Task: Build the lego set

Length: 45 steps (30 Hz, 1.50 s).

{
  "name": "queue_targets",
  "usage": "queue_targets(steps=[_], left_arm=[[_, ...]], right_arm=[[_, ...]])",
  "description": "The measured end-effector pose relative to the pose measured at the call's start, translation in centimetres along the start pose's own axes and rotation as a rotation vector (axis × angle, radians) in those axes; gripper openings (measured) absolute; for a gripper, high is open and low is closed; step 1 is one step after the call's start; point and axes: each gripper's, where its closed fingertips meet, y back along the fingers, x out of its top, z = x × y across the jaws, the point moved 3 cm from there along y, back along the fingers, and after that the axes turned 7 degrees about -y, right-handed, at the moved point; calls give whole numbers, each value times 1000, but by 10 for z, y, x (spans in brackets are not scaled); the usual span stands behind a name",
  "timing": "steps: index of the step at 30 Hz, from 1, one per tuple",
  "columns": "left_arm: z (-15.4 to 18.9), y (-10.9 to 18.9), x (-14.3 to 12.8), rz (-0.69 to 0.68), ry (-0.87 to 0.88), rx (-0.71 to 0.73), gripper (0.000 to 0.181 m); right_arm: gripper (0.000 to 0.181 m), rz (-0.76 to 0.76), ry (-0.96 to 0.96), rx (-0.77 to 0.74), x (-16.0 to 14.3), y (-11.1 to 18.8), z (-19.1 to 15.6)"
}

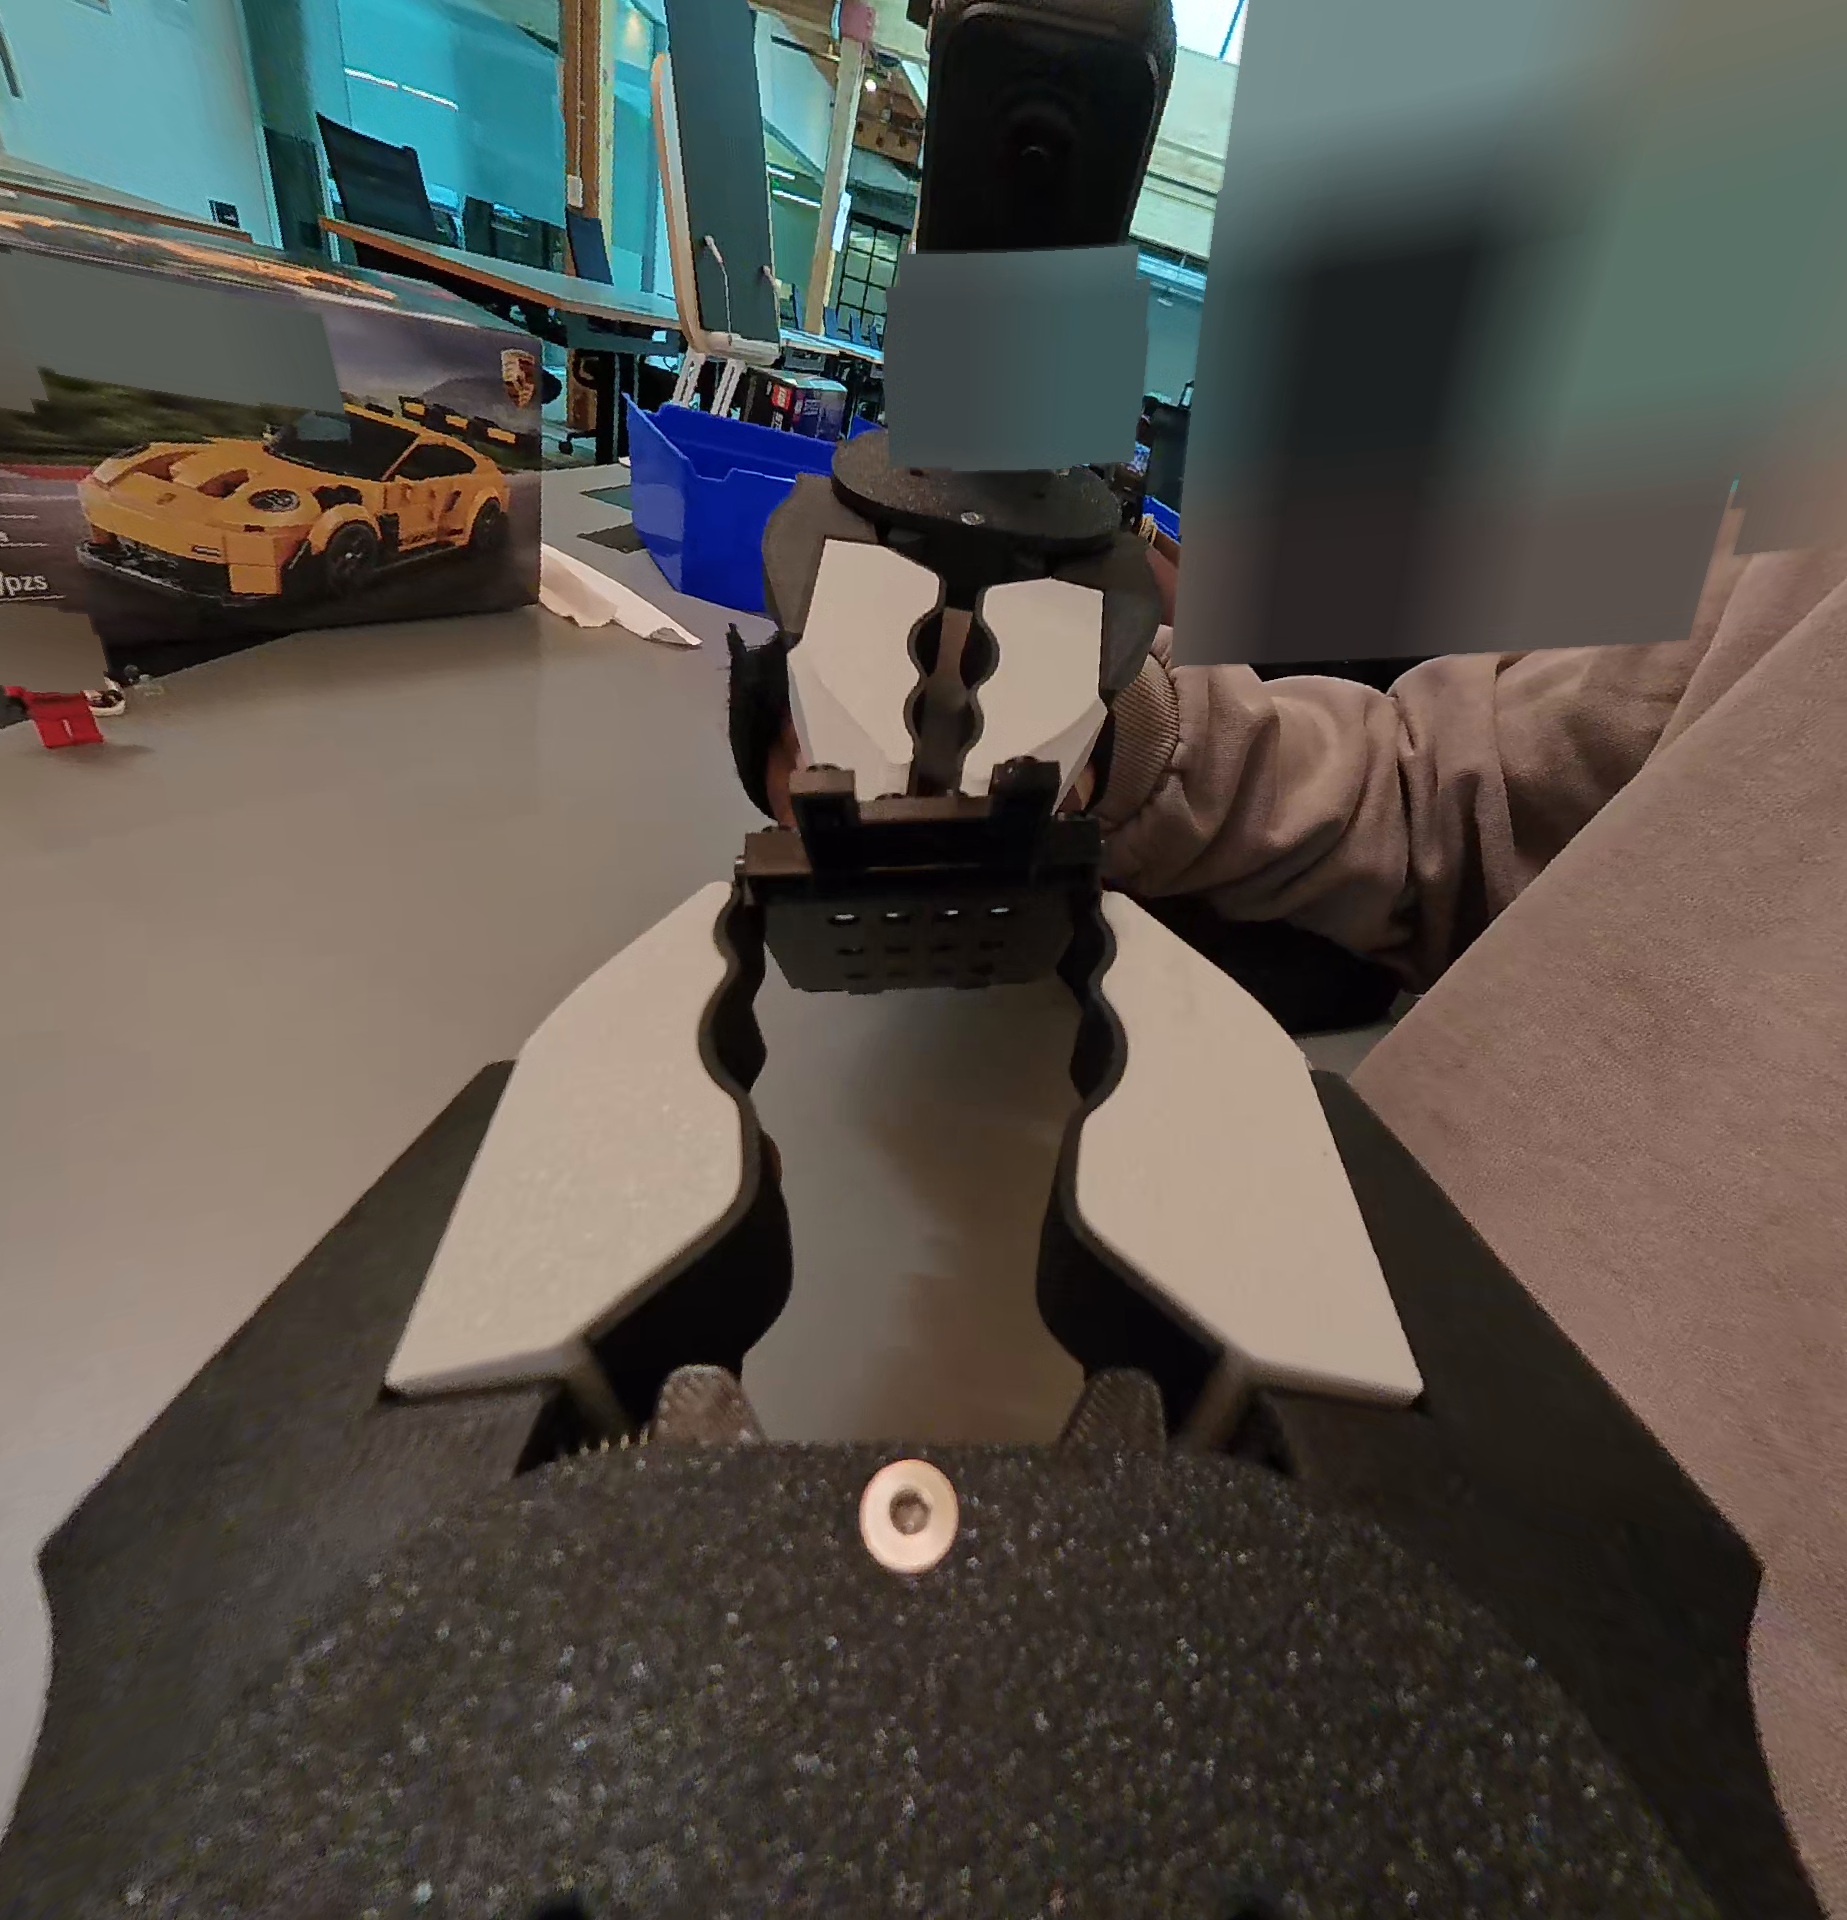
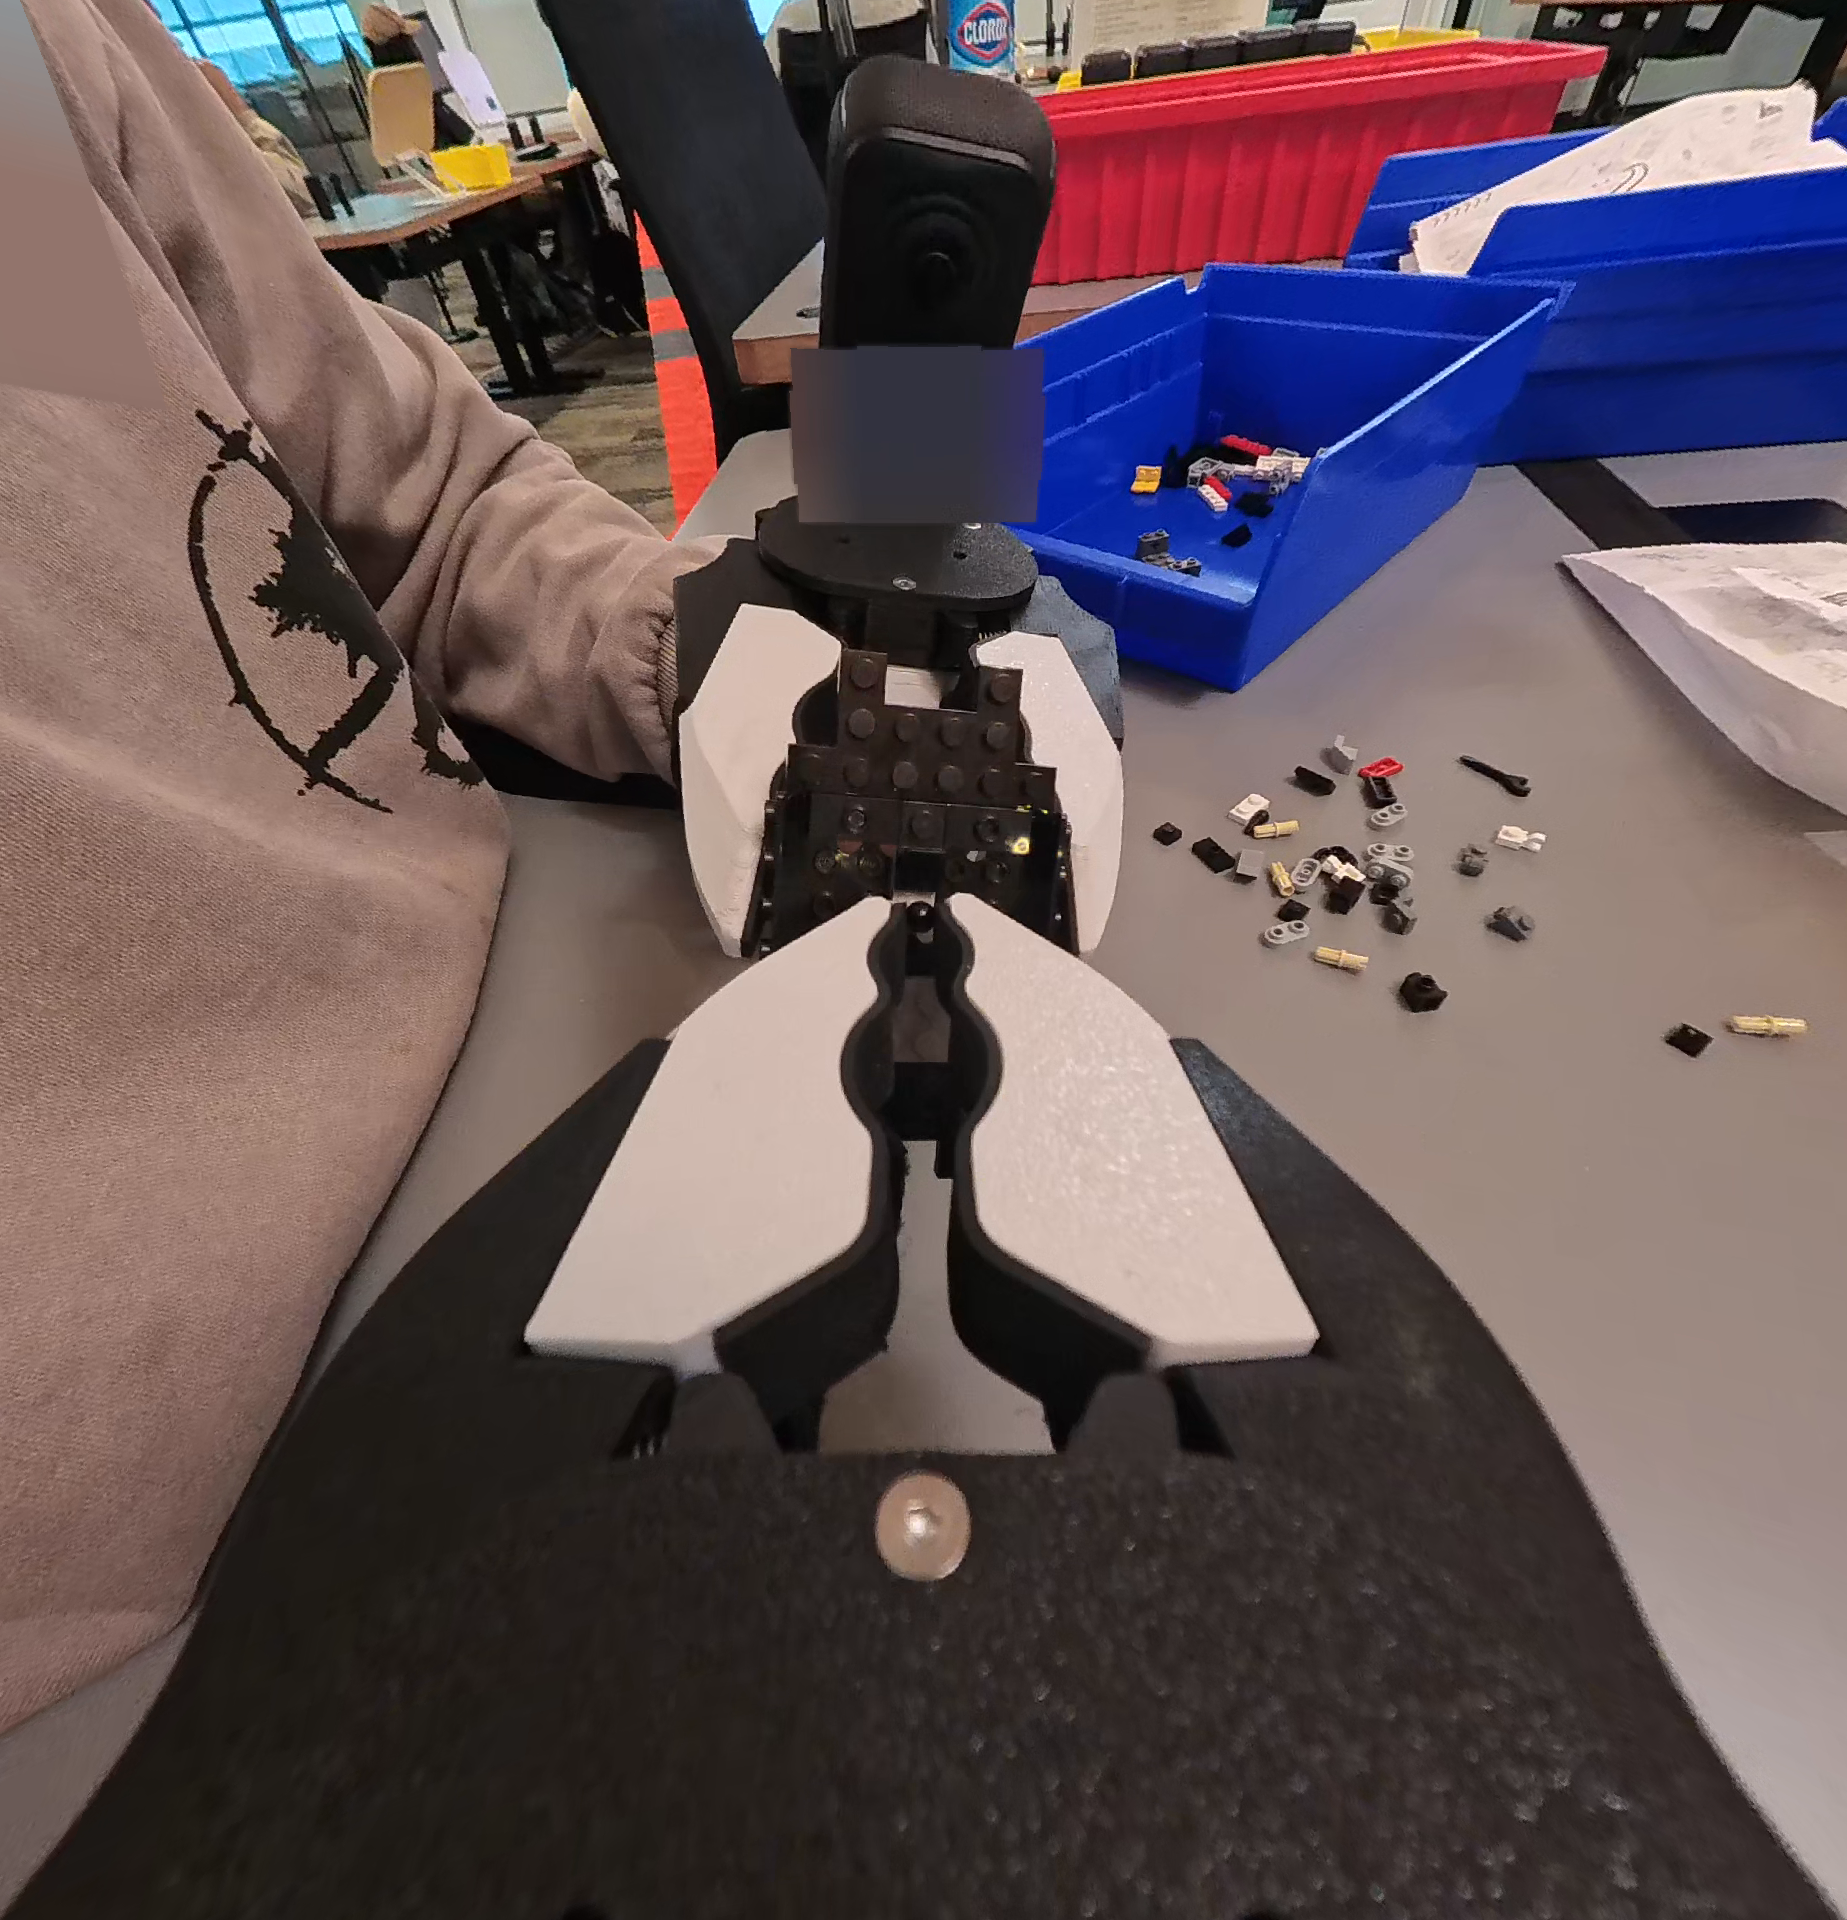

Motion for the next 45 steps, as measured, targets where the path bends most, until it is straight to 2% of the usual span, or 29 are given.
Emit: queue_targets(steps=[3, 4, 6, 8, 14, 16, 18, 23, 29, 30, 31, 38, 45], left_arm=[[0, 0, 3, 21, 10, -6, 59], [1, 0, 5, 35, 16, -11, 59], [0, 2, 8, 64, 32, -6, 59], [-3, 6, 10, 94, 56, 0, 59], [-7, 13, 16, 157, 75, 10, 59], [-5, 12, 16, 158, 66, 6, 59], [-4, 11, 16, 161, 62, 2, 59], [-8, 13, 17, 168, 58, 4, 59], [-19, 11, -5, 18, 65, 25, 58], [-21, 11, -9, -8, 50, 36, 55], [-21, 11, -11, -28, 31, 32, 45], [-39, 20, -25, -151, -30, 182, 49], [-59, 39, -24, -187, -96, 372, 37]], right_arm=[[5, 20, 6, -4, 4, 2, -1], [10, 26, 10, -2, 5, 3, -2], [38, 41, 7, 0, 8, 10, -1], [53, 35, -8, -14, 6, 17, 3], [69, -54, -33, 2, -12, 2, 5], [68, -54, -43, 15, -14, -5, 4], [59, -49, -43, 31, -14, -8, 3], [57, -32, -41, 14, -11, -9, 5], [55, -107, -44, -41, -20, 1, 18], [55, -122, -38, -59, -21, 3, 21], [55, -142, -33, -78, -23, 5, 24], [55, -315, 44, -182, -37, 24, 50], [55, -540, 109, -149, -70, 19, 73]])
